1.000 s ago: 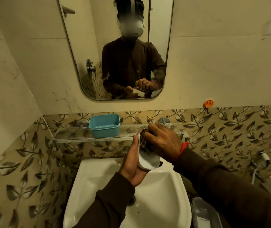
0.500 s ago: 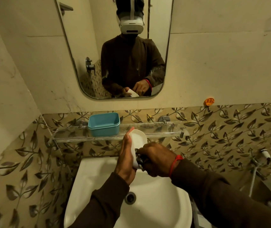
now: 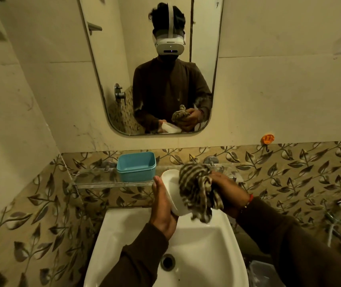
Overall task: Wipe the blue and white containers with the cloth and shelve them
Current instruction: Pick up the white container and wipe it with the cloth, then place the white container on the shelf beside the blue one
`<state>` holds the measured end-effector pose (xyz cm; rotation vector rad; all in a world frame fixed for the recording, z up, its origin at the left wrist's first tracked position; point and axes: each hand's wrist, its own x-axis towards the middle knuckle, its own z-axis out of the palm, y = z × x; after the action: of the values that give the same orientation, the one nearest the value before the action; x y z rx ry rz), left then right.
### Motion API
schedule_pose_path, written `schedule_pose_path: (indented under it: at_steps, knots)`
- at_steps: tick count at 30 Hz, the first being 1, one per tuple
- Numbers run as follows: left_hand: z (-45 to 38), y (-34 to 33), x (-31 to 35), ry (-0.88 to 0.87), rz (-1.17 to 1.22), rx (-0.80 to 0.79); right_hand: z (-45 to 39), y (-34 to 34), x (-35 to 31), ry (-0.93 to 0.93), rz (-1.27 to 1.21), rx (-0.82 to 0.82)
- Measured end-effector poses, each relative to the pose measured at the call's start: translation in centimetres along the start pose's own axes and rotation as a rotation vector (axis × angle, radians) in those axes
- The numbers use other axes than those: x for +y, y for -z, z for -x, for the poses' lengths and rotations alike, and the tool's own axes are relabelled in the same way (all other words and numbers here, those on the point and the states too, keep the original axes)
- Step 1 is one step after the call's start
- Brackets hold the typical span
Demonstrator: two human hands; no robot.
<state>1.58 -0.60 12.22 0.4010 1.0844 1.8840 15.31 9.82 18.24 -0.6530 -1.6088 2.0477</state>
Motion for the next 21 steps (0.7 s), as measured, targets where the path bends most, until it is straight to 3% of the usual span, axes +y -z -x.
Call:
schedule_pose_path:
  at_steps: [4,7,13,17,21]
  knots:
    - [-2.0,-1.8,1.1,-0.029,0.139,0.175,-1.1,1.3,0.7,0.090,-0.300,0.243]
    - [-3.7,-3.4,1.4,-0.017,0.322,0.206,-1.2,1.2,1.4,0.096,-0.443,0.235]
    - [-6.6,-5.6,0.9,-0.083,0.323,0.233,-3.1,0.7,0.6,0.212,-0.562,0.304]
    - [-7.8,-5.1,0.8,-0.155,0.059,0.187,-4.9,1.9,-0.8,0.248,-0.509,0.410]
    - [-9.8,-4.2,1.0,-0.070,-0.394,0.216,-6.7,2.3,-1.0,0.163,-0.307,0.451]
